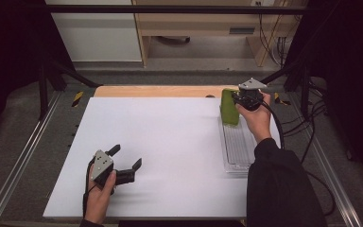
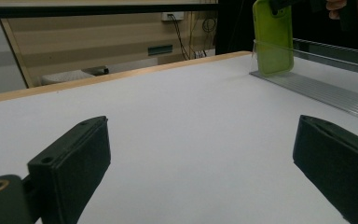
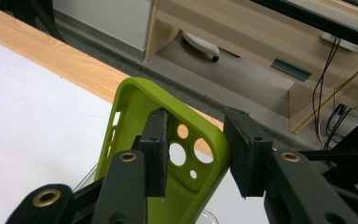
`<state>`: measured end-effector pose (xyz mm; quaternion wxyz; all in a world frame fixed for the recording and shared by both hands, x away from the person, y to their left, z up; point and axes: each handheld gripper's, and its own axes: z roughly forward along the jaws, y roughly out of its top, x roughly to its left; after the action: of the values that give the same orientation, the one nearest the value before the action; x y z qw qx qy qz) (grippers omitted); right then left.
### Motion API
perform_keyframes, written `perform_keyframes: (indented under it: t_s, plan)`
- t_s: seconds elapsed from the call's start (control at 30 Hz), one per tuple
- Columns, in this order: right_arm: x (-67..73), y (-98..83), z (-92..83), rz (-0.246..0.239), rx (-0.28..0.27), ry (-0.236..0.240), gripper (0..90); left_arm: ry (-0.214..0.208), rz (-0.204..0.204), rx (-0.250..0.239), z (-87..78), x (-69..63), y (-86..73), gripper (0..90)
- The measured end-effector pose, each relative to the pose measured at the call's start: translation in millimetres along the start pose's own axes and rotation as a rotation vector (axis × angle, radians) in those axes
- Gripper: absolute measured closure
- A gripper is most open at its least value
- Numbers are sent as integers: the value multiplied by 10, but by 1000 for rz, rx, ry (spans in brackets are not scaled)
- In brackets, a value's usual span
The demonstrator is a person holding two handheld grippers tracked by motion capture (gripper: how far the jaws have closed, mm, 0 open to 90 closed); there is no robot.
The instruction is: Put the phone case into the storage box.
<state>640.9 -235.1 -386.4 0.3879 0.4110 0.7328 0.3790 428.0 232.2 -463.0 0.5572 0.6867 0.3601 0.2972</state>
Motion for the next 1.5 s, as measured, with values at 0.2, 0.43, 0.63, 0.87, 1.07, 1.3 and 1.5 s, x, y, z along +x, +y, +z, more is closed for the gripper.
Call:
perform_keyframes:
  t_s: [0.2, 0.43, 0.63, 0.87, 1.07, 1.3, 1.5]
  plan:
    - [-12, -14, 15, 30, -11, 4, 604, 4, 3, -3, -2, -3, 4, 36]
    - [-11, -12, 22, 28, -9, 0, 597, 6, 3, -5, -6, 1, 5, 36]
    - [0, -16, 38, 31, -8, -2, 566, 6, 2, -5, -8, 4, 5, 36]
    - [15, -20, 62, 42, -10, -1, 521, 7, 2, -5, -10, 5, 5, 36]
    - [12, -34, 81, 50, 9, -17, 420, 7, 0, -6, -13, 9, 5, 35]
    - [27, -47, 106, 46, 22, -34, 293, 8, 1, -6, -14, 11, 5, 36]
    - [12, -33, 94, 35, 7, -60, 258, 8, 1, -6, -15, 11, 5, 35]
